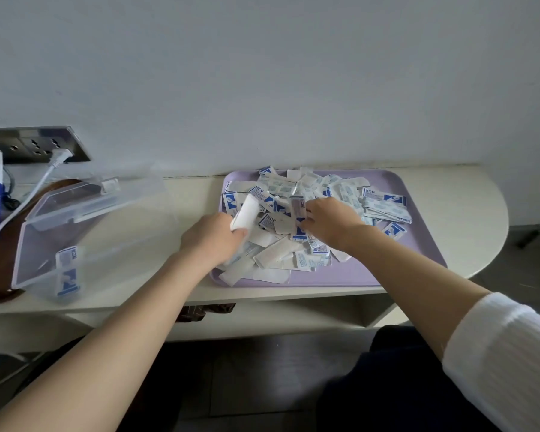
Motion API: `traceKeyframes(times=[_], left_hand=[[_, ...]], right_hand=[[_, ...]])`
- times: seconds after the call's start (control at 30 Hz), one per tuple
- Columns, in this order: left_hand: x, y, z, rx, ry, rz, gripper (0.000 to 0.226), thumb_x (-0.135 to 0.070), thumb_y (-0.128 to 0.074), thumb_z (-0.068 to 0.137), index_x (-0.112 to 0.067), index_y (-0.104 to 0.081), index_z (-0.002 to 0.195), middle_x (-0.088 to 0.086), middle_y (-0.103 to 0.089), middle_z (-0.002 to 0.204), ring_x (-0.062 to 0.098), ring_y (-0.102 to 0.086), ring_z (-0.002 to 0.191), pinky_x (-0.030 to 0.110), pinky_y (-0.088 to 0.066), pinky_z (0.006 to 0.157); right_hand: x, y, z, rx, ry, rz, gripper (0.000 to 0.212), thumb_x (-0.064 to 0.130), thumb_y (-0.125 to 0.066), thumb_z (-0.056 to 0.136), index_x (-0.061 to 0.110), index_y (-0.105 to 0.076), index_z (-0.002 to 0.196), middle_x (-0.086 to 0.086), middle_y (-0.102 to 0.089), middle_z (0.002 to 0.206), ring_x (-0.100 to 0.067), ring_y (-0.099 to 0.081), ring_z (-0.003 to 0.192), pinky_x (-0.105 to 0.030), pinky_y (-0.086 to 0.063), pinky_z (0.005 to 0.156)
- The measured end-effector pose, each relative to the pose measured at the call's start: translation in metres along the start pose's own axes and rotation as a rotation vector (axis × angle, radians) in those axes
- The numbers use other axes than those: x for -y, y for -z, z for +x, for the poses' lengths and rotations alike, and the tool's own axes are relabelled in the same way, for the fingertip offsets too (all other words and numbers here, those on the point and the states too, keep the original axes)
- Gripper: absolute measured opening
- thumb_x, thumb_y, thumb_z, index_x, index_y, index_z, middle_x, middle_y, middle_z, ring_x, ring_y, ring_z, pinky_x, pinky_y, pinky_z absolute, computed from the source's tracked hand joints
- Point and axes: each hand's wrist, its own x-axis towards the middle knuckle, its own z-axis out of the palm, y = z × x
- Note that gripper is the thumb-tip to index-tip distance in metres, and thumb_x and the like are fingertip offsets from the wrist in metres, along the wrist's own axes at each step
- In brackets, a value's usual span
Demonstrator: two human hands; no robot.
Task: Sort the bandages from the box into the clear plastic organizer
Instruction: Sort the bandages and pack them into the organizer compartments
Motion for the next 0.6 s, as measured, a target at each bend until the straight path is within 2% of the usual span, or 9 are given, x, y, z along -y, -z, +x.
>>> traceKeyframes(times=[0.07, 0.2, 0.37, 0.47, 0.53, 0.6], left_hand=[[0.003, 0.002, 0.002, -0.049, 0.023, -0.047, 0.027, -0.034, -0.044, 0.094, -0.012, -0.050, 0.080, 0.007, -0.052, 0.080, 0.028, -0.050, 0.078, 0.030, -0.037, 0.066], [0.002, 0.004, 0.002, -0.133, 0.045, -0.167, 0.034, -0.027, -0.040, 0.094, -0.013, -0.037, 0.064, 0.006, -0.047, 0.068, 0.028, -0.044, 0.071, 0.030, -0.031, 0.059], [-0.012, -0.004, -0.002, -0.186, 0.051, -0.312, 0.031, -0.026, -0.040, 0.094, -0.011, -0.040, 0.066, 0.005, -0.047, 0.069, 0.028, -0.044, 0.070, 0.031, -0.030, 0.059], [-0.023, -0.013, -0.005, -0.207, 0.050, -0.405, 0.033, -0.027, -0.042, 0.094, -0.014, -0.040, 0.064, 0.003, -0.044, 0.065, 0.028, -0.041, 0.067, 0.031, -0.027, 0.055], [-0.030, -0.018, -0.005, -0.214, 0.036, -0.480, 0.032, -0.028, -0.043, 0.094, -0.015, -0.045, 0.066, 0.003, -0.049, 0.065, 0.028, -0.044, 0.068, 0.030, -0.030, 0.057], [-0.037, -0.022, -0.005, -0.214, 0.026, -0.536, 0.034, -0.032, -0.041, 0.096, -0.013, -0.054, 0.070, 0.008, -0.061, 0.072, 0.030, -0.055, 0.072, 0.030, -0.038, 0.060]], right_hand=[[-0.004, 0.005, 0.000, -0.053, -0.018, 0.051, 0.015, 0.013, -0.042, 0.094, 0.006, -0.045, 0.081, -0.009, -0.048, 0.076, -0.027, -0.047, 0.069, -0.028, -0.031, 0.050], [-0.007, 0.012, -0.001, -0.186, -0.025, 0.094, 0.016, 0.008, -0.038, 0.095, 0.005, -0.042, 0.080, -0.013, -0.048, 0.080, -0.030, -0.047, 0.070, -0.032, -0.033, 0.058], [0.006, 0.013, -0.008, -0.205, 0.019, 0.089, 0.033, 0.002, -0.037, 0.091, 0.011, -0.030, 0.060, -0.006, -0.038, 0.060, -0.029, -0.043, 0.063, -0.028, -0.025, 0.044], [0.021, 0.012, -0.015, -0.182, 0.093, 0.123, 0.037, 0.002, -0.038, 0.091, 0.016, -0.027, 0.058, -0.007, -0.040, 0.061, -0.029, -0.043, 0.064, -0.030, -0.026, 0.046], [0.030, 0.011, -0.021, -0.169, 0.147, 0.173, 0.031, 0.009, -0.038, 0.094, 0.014, -0.038, 0.063, -0.011, -0.049, 0.071, -0.031, -0.044, 0.068, -0.031, -0.029, 0.055], [0.037, 0.007, -0.025, -0.141, 0.209, 0.217, 0.022, 0.014, -0.038, 0.096, 0.008, -0.056, 0.084, -0.015, -0.060, 0.085, -0.034, -0.052, 0.078, -0.032, -0.034, 0.060]])
